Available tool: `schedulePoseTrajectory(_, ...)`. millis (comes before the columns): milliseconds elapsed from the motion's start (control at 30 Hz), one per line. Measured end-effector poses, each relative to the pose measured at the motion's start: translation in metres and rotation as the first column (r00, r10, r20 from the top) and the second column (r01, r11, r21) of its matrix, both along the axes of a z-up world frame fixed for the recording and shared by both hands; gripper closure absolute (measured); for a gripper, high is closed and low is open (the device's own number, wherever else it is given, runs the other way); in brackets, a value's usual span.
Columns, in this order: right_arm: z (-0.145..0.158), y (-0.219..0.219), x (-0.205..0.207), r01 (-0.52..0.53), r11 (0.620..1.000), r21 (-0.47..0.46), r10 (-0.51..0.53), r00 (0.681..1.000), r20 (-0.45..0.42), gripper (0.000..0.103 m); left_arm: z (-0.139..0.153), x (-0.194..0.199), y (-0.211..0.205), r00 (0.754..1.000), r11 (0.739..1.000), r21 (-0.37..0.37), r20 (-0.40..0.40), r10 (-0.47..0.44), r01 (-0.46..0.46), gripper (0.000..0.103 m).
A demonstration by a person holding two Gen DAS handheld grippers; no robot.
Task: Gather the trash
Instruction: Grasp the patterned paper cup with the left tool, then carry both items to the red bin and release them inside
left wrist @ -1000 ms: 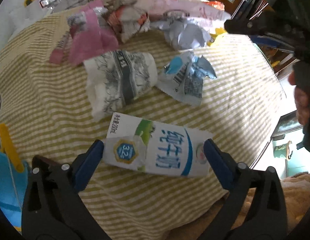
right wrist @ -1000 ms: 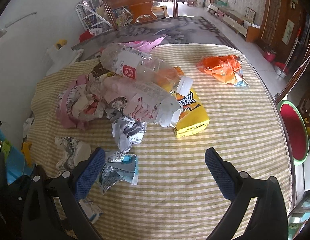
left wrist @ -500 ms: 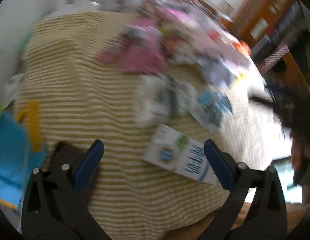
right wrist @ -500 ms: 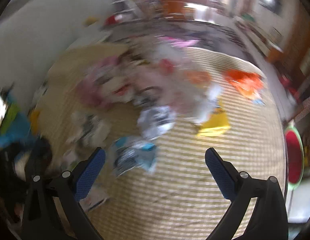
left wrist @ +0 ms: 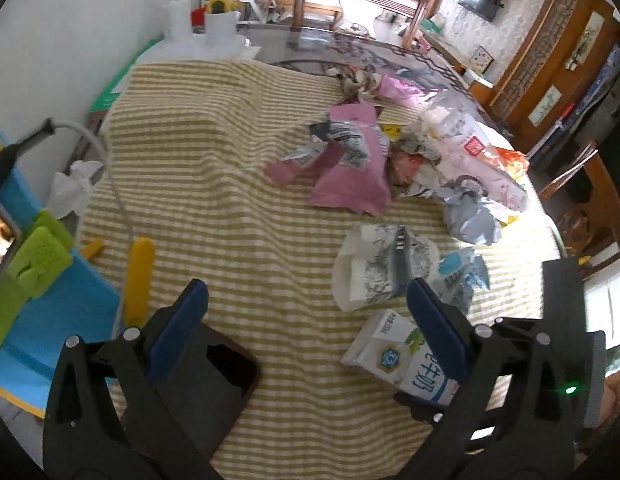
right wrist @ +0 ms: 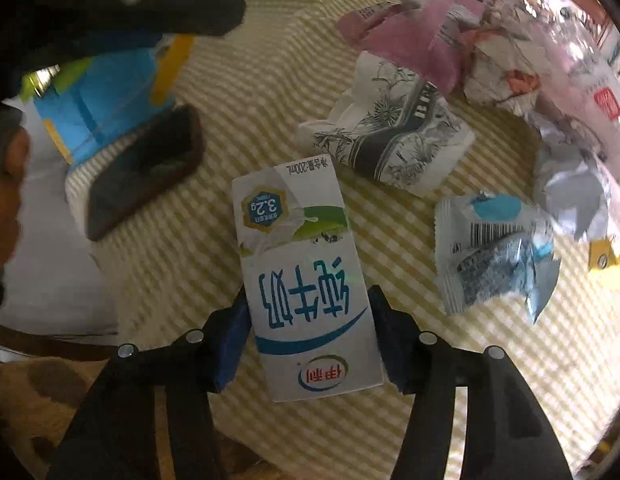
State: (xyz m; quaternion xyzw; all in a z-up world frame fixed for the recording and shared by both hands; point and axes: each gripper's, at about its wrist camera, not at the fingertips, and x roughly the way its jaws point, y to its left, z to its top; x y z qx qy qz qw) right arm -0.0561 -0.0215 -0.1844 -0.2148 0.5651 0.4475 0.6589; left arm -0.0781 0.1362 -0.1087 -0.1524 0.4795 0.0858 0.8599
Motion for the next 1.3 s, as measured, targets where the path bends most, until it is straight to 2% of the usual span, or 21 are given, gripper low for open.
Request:
schedulePoseTrajectory(133,0.021,-0.033,0.013,0.099,0.994,0.055,-0.100,0.995,0.020,0.048,-0.010,0.016,-0.010,0.999,0.999,-0.027,-0.007,-0.032,0.032,0.006)
schedulePoseTrajectory(233,0.037,-0.068,0.027,0.229,0.970,0.080,-0.232,0.972,0.036,0.048,-0.018,0.031,-0.023,0.993,0.993,-0.021,-0.019,-0.118,0.117,0.006)
schedulePoseTrajectory(333,0.046,-0.099,0.041,0.350,0.932,0.094,-0.355,0.934,0.048,0.048,-0.028,0.047,-0.042,0.968,0.968,0.035,-0.041,-0.247,0.248,0.005)
schedulePoseTrajectory(400,0.050,-0.122,0.048,0.426,0.898,0.107,-0.433,0.900,0.051,0.048,-0.038,0.058,-0.056,0.942,0.939,0.094,-0.088,-0.323,0.331,0.005)
schedulePoseTrajectory(467,0.053,-0.141,0.052,0.480,0.869,0.118,-0.488,0.871,0.054,0.048,-0.044,0.066,-0.064,0.926,0.923,0.110,-0.119,-0.357,0.370,0.005)
schedulePoseTrajectory(533,0.056,-0.152,0.055,0.525,0.841,0.132,-0.535,0.843,0.056,0.048,-0.050,0.075,-0.067,0.929,0.929,0.089,-0.138,-0.344,0.358,0.005)
schedulePoseTrajectory(633,0.058,-0.156,0.057,0.556,0.818,0.145,-0.568,0.822,0.050,0.048,-0.059,0.086,-0.066,0.942,0.952,0.043,-0.160,-0.293,0.304,0.005)
schedulePoseTrajectory(800,0.057,-0.162,0.060,0.572,0.806,0.149,-0.583,0.811,0.040,0.048,-0.081,0.098,-0.069,0.952,0.975,-0.047,-0.210,-0.221,0.216,0.006)
schedulePoseTrajectory(833,0.057,-0.162,0.060,0.575,0.804,0.153,-0.586,0.810,0.039,0.048,-0.083,0.099,-0.068,0.956,0.978,-0.065,-0.209,-0.207,0.198,0.012)
schedulePoseTrajectory(933,0.060,-0.167,0.060,0.581,0.796,0.169,-0.594,0.804,0.036,0.048,-0.080,0.097,-0.064,0.969,0.984,-0.089,-0.178,-0.169,0.155,0.013)
schedulePoseTrajectory(967,0.061,-0.169,0.060,0.583,0.794,0.174,-0.596,0.802,0.037,0.048,-0.078,0.096,-0.064,0.972,0.985,-0.089,-0.170,-0.163,0.150,0.014)
schedulePoseTrajectory(1067,0.064,-0.177,0.063,0.596,0.780,0.191,-0.612,0.789,0.040,0.048,-0.061,0.084,-0.065,0.983,0.991,-0.024,-0.126,-0.137,0.135,0.014)
schedulePoseTrajectory(1167,0.068,-0.190,0.069,0.615,0.760,0.211,-0.637,0.770,0.048,0.048,-0.034,0.074,-0.074,0.990,0.990,0.037,-0.059,-0.131,0.133,0.014)
schedulePoseTrajectory(1300,0.073,-0.218,0.086,0.650,0.725,0.228,-0.677,0.734,0.060,0.048,0.005,0.078,-0.098,0.989,0.989,0.056,0.048,-0.142,0.139,0.014)
